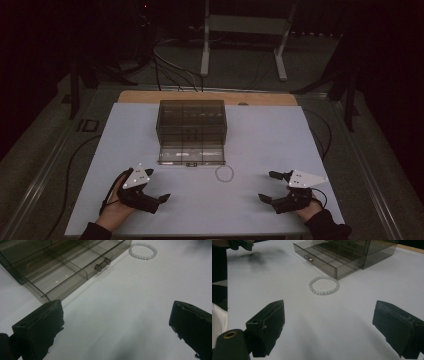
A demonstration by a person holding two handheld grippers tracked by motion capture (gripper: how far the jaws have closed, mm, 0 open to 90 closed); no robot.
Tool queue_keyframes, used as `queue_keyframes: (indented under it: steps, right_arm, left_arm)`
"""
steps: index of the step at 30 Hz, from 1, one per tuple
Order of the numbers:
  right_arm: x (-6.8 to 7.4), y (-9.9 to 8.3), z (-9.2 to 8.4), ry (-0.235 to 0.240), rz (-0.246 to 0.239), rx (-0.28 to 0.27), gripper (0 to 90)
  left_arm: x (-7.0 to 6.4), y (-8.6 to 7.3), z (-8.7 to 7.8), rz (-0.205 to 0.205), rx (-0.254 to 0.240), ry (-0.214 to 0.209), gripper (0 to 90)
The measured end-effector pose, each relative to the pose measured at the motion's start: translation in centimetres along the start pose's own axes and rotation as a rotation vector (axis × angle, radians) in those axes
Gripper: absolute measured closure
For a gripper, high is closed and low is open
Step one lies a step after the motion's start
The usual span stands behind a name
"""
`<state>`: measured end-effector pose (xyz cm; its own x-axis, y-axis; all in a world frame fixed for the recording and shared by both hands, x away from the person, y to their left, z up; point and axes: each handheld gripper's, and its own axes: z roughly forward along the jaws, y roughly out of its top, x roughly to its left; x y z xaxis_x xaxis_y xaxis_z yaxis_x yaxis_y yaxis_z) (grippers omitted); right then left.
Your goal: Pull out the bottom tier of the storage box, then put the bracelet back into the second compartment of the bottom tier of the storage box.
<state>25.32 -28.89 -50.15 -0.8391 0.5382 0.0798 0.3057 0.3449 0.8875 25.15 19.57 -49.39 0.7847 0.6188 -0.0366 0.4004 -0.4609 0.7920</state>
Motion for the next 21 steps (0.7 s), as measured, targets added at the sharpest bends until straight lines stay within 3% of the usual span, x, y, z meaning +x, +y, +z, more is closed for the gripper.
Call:
queue_keyframes:
  steps: [21]
  right_arm:
    - [0.0, 0.19, -0.24, 0.001, 0.006, -0.011, 11.0]
  left_arm:
    - [-0.12, 0.07, -0.02, 0.005, 0.0, 0.018, 0.0]
